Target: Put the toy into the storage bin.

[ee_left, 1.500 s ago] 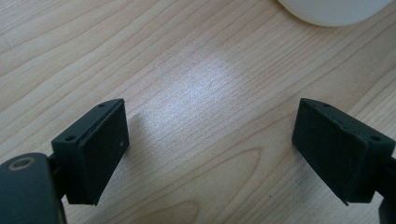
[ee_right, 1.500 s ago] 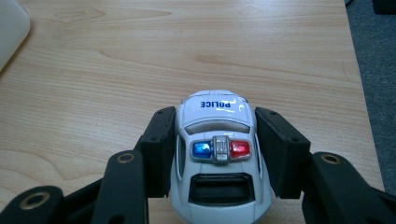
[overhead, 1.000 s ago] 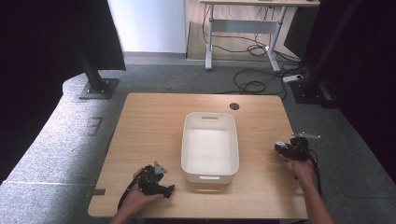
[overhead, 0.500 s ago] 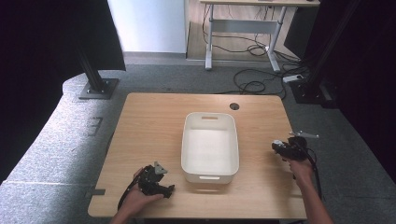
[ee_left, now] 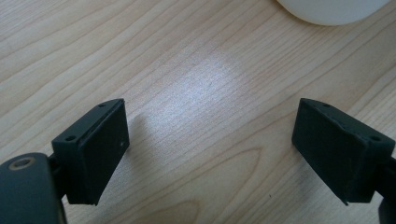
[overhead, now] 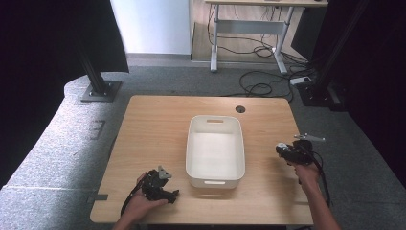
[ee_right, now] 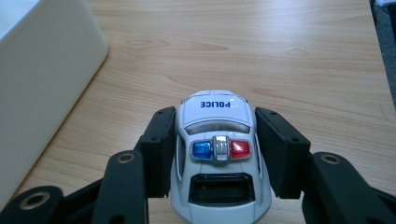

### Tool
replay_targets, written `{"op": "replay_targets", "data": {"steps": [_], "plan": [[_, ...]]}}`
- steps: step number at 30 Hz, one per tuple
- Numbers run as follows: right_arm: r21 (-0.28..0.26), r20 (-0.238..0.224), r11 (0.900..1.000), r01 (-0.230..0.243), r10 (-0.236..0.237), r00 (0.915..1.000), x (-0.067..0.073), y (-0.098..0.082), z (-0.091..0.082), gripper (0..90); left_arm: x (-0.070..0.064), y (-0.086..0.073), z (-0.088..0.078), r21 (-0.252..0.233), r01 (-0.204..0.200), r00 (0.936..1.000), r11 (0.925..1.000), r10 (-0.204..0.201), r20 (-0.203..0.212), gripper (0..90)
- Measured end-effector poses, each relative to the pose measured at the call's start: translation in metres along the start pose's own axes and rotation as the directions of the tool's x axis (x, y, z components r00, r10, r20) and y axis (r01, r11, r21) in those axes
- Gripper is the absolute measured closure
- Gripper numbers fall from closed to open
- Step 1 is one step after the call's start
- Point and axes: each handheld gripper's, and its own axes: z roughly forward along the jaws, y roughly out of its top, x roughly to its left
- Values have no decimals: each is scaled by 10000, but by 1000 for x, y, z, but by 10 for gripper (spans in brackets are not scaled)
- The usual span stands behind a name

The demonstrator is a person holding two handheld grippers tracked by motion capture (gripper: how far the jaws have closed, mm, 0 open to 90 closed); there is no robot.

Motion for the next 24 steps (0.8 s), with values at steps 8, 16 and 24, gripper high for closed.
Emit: {"op": "replay_targets", "data": {"steps": [8,16,24], "plan": [[-205,-281,9997,89,-95,9996,11,6,-6,504,0,0,0,8,12,10000,10000,-12,-7,118],[-373,-389,9984,432,-446,9982,23,10,-10,504,0,0,0,-4,8,10000,10000,-8,-23,118],[-463,-550,9969,639,-664,9963,32,14,-13,504,0,0,0,-2,-6,10000,10000,6,-15,118]]}}
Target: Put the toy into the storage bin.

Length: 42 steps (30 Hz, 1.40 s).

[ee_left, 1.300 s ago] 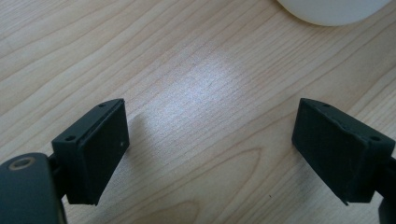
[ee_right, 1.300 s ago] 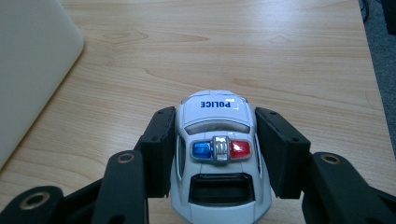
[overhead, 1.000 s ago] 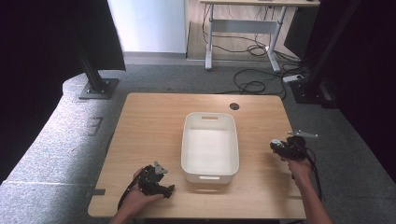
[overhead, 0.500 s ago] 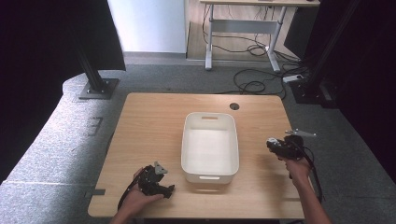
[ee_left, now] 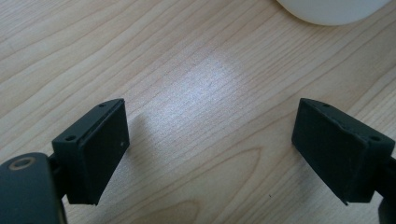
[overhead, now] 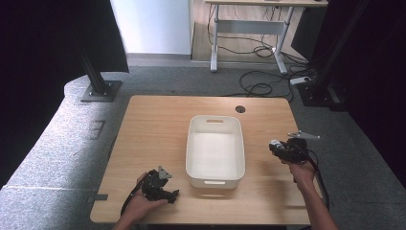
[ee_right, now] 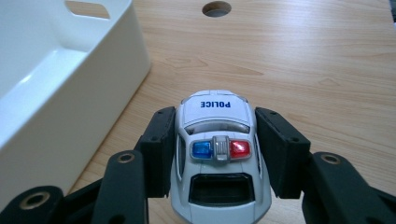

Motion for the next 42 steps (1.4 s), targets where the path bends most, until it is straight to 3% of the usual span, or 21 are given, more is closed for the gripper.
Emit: {"op": "replay_targets", "data": {"steps": [14,42], "plan": [[-208,-405,9993,295,-304,9987,16,7,-3,504,0,0,0,-1,-29,10000,10000,29,-18,118],[-342,-726,9971,676,-699,9949,38,12,-2,504,0,0,0,-9,-15,10000,10000,15,10,117]]}}
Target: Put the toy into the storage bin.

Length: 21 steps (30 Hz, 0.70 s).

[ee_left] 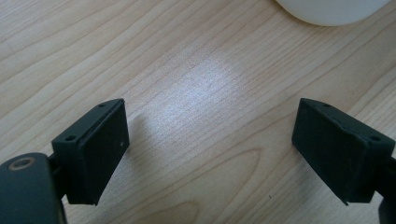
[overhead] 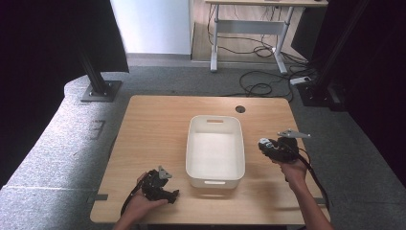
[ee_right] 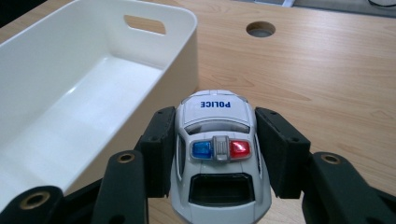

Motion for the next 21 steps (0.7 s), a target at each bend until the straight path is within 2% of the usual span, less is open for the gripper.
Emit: {"op": "replay_targets", "data": {"steps": [3,16,21], "plan": [[-70,-159,10000,53,-54,9999,5,1,1,504,0,0,0,-3,11,10000,10000,-11,0,117],[-42,-167,9995,321,-322,9993,14,4,4,503,0,0,0,-9,57,10000,10000,-57,31,117],[-134,-171,9997,208,-210,9996,14,6,3,504,1,-1,0,-14,81,10000,10000,-81,54,118]]}}
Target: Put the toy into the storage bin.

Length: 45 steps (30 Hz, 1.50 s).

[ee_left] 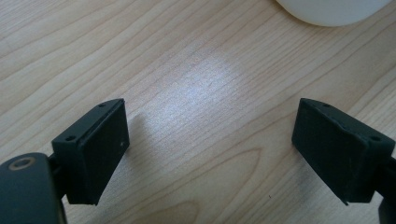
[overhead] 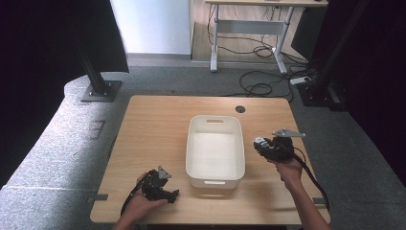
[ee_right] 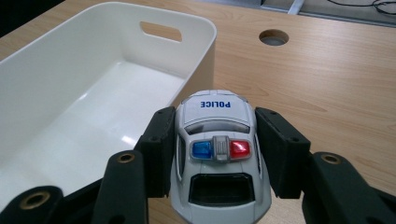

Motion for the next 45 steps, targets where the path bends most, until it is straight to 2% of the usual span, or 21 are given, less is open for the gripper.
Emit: {"op": "replay_targets", "data": {"steps": [7,10,20,32,45], "plan": [[-86,-60,9998,-203,202,9998,2,1,-1,504,0,0,0,-21,-28,10000,10000,28,20,118],[-17,-248,9993,-364,363,9990,7,1,1,504,0,0,0,-29,-56,10000,10000,56,6,118],[-85,-563,9999,59,-63,9984,32,9,10,504,0,0,0,-30,-88,10000,10000,88,17,120],[-182,-535,9998,113,-123,9985,37,16,11,504,0,0,0,-24,-76,10000,10000,76,26,119],[-62,-641,9999,144,-148,9978,45,23,18,504,0,0,0,-35,-77,10000,10000,78,49,120]]}}
